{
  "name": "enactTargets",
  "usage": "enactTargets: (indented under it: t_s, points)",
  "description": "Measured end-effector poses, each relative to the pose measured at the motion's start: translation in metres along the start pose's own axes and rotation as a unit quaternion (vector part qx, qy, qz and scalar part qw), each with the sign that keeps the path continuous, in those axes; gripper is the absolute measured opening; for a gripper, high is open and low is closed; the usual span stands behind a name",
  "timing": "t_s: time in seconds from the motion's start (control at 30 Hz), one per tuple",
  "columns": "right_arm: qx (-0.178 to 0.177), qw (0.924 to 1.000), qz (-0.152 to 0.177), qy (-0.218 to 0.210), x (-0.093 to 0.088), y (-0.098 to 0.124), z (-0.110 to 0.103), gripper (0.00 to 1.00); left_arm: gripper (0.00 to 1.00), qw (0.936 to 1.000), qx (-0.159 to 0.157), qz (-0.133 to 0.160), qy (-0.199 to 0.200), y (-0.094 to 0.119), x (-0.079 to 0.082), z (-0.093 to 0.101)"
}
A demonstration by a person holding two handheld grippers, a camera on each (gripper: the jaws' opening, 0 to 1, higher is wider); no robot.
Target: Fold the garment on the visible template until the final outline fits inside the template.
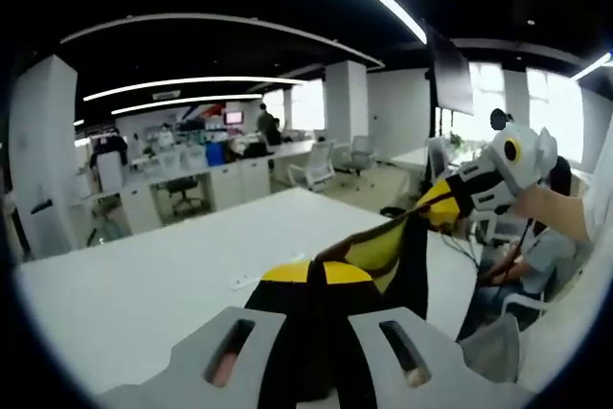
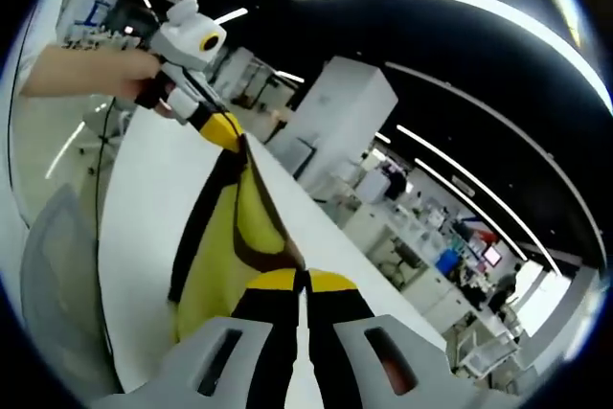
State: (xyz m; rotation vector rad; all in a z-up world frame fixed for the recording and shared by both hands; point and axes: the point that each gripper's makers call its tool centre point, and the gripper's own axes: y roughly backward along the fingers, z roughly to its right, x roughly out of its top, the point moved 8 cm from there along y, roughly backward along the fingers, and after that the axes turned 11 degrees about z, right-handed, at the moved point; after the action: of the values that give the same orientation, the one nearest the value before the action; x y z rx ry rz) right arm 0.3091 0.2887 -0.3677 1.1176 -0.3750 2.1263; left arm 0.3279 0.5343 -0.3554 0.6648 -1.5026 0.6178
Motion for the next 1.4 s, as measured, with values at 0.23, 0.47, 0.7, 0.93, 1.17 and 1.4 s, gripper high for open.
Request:
enactTargets:
  t_s: [0.23,0.47,0.7,0.93,1.17,1.4]
  points:
    - [-0.013,0.9998,0.013,0.004,0.011,0.007,0.007,0.02,0.0,0.9998,-0.007,0.016,-0.007,0.002,0.015,0.004]
    - [-0.024,0.9994,0.023,0.012,0.023,0.013,0.014,0.02,0.0,0.9992,-0.013,0.036,-0.016,0.005,0.03,0.009]
    - [-0.036,0.9983,0.037,0.026,0.038,0.021,0.021,0.02,0.0,0.998,-0.02,0.057,-0.015,0.009,0.044,0.013]
    - [-0.041,0.9977,0.046,0.03,0.046,0.025,0.023,0.02,0.0,0.997,-0.023,0.072,-0.019,0.012,0.055,0.016]
    - [-0.046,0.9963,0.062,0.038,0.062,0.033,0.027,0.02,0.0,0.9961,-0.023,0.083,-0.022,0.02,0.065,0.022]
    - [-0.047,0.9954,0.073,0.041,0.071,0.04,0.027,0.02,0.0,0.9951,-0.029,0.091,-0.025,0.027,0.073,0.028]
